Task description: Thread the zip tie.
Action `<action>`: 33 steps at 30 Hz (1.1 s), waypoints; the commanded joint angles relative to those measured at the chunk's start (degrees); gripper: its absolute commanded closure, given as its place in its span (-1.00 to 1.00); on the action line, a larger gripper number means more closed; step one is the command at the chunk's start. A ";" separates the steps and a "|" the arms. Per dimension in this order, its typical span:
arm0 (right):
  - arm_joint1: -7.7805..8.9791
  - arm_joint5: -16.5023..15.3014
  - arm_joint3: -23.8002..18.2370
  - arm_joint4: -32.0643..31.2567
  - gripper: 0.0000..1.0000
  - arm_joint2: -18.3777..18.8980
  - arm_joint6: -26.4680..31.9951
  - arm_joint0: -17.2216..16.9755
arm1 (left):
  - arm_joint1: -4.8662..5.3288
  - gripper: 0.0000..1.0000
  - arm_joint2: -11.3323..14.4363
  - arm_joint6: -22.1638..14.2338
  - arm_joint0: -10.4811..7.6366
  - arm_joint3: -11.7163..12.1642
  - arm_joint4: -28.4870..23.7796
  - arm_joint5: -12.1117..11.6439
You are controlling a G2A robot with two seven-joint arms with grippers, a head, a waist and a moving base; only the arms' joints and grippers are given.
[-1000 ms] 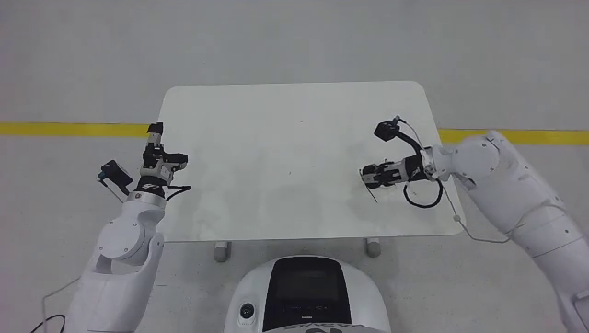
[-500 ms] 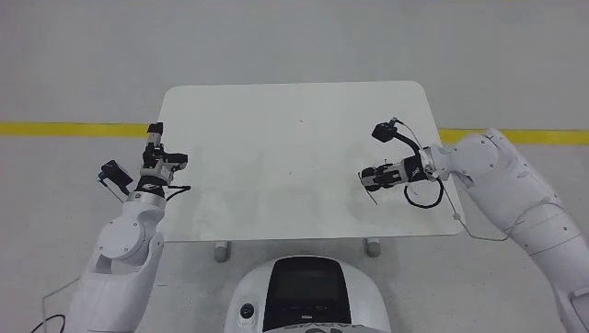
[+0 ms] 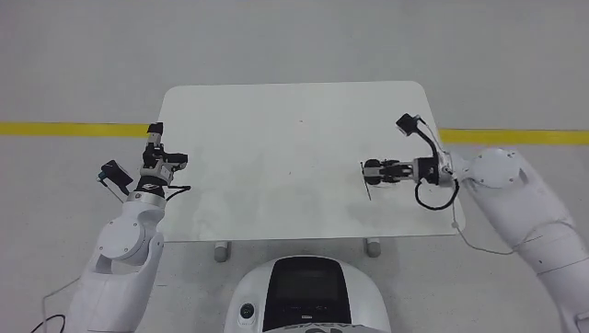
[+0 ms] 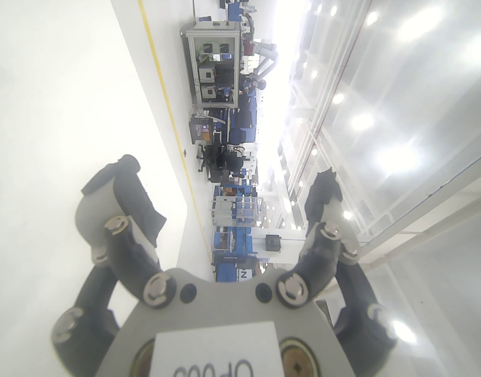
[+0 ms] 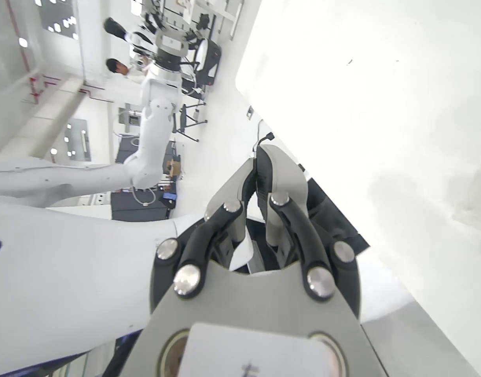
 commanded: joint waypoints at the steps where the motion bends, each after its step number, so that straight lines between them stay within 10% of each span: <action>1: -0.65 0.00 -0.14 1.70 1.00 1.88 1.41 -1.19 | 0.00 -1.00 0.00 0.00 0.00 0.00 0.00 0.00; 10: -4.86 0.00 2.29 4.64 1.00 8.12 7.55 -3.86 | 0.00 -1.00 0.00 0.00 0.00 0.00 0.00 0.00; 20: -4.86 0.00 2.29 4.64 1.00 8.12 7.55 -3.86 | 0.00 -1.00 0.00 0.00 0.00 0.00 0.00 0.00; 33: -8.68 0.00 -3.35 13.33 1.00 10.05 -10.90 -11.26 | 0.00 -1.00 0.00 0.00 0.00 0.00 0.00 0.00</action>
